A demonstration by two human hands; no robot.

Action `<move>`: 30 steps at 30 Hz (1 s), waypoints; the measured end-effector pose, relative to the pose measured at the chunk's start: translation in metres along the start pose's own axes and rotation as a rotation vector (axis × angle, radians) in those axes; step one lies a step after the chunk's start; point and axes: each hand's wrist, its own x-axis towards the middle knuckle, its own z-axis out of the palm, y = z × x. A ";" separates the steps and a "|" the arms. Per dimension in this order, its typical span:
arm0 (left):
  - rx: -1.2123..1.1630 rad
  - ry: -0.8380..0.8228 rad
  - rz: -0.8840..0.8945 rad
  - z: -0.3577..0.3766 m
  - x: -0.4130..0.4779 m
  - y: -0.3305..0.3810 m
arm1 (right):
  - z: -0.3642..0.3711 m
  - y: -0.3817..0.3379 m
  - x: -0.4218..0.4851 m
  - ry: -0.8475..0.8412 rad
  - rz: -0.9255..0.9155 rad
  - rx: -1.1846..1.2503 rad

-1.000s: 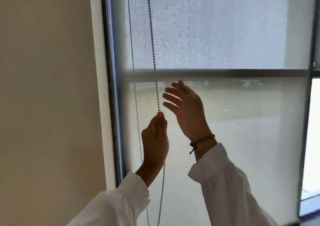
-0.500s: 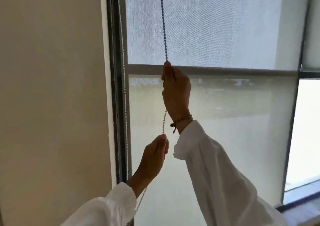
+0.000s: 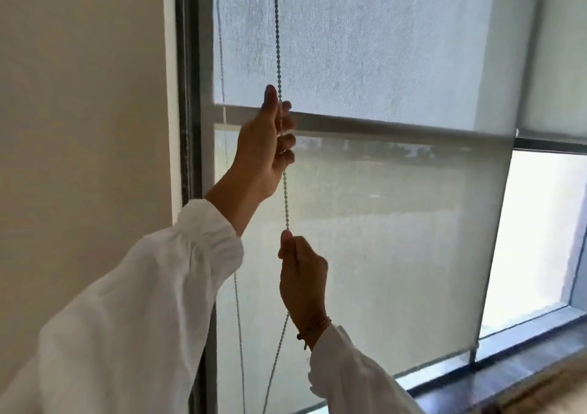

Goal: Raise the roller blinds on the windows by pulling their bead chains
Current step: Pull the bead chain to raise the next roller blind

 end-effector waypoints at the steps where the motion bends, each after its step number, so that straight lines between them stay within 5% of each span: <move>1: -0.025 0.060 0.003 0.001 -0.002 -0.005 | -0.001 0.005 -0.005 -0.012 -0.001 0.008; 8: -0.355 -0.088 0.133 0.013 -0.011 -0.017 | -0.008 0.010 0.028 -0.173 0.280 0.282; 15: -0.155 -0.064 0.037 -0.009 -0.046 -0.059 | -0.027 -0.011 0.087 -0.330 0.437 0.763; 21: -0.145 -0.031 -0.179 -0.014 -0.087 -0.108 | -0.017 -0.068 0.125 -0.479 0.455 0.841; 25: -0.123 -0.044 -0.164 -0.022 -0.087 -0.108 | -0.010 -0.093 0.141 -0.241 0.355 0.652; 28: -0.021 0.002 -0.151 -0.030 -0.076 -0.102 | -0.002 -0.098 0.137 0.068 0.018 0.231; 30: 0.001 0.070 -0.140 -0.034 -0.065 -0.094 | 0.003 -0.099 0.129 0.114 -0.141 0.134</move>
